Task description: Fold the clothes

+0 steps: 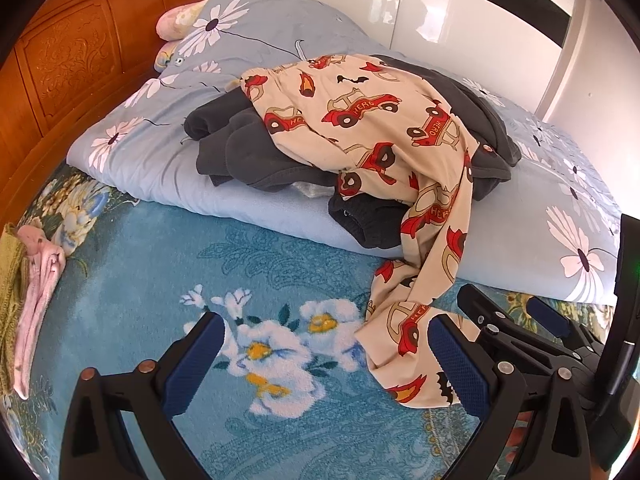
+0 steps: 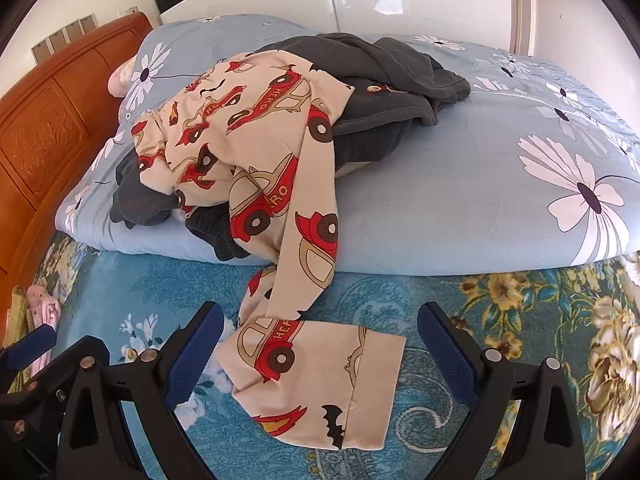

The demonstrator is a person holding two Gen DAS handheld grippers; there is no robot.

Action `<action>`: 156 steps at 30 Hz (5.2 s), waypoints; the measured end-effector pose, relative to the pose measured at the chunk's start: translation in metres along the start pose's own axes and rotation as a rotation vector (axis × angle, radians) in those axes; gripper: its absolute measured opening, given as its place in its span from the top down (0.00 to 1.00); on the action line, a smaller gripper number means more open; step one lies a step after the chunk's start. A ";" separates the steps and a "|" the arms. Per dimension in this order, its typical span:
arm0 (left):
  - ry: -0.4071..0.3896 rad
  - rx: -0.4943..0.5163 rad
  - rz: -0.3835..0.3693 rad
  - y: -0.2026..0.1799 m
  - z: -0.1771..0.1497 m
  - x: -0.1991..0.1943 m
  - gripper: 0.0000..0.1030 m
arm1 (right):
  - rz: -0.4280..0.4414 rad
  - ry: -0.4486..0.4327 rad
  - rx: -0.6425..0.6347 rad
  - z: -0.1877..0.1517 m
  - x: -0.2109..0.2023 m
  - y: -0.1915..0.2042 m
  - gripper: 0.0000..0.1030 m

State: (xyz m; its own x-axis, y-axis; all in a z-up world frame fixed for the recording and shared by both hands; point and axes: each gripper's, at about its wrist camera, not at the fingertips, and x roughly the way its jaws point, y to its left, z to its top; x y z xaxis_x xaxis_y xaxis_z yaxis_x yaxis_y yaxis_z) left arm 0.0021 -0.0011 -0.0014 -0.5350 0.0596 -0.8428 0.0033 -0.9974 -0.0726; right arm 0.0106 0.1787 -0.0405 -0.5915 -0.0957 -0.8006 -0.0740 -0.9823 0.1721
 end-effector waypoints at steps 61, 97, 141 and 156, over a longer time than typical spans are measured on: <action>0.035 -0.130 -0.051 0.039 -0.039 0.011 0.00 | 0.027 0.103 -0.051 -0.010 0.014 0.032 0.05; -0.052 -0.353 0.072 0.182 -0.122 -0.064 0.00 | -0.044 -0.026 -0.197 0.115 0.036 0.072 0.93; 0.053 -0.733 0.005 0.258 -0.214 -0.064 0.00 | 0.212 0.162 -0.048 -0.053 0.013 0.130 0.43; 0.062 -0.784 -0.055 0.265 -0.215 -0.046 0.00 | 0.018 0.360 -0.060 -0.020 0.119 0.199 0.61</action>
State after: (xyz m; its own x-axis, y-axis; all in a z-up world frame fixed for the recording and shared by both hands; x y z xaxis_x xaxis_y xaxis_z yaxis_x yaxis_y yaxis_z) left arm 0.2091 -0.2595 -0.0969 -0.5034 0.1328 -0.8538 0.5856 -0.6741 -0.4502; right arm -0.0588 -0.0312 -0.1134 -0.2707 -0.1532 -0.9504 -0.0127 -0.9866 0.1627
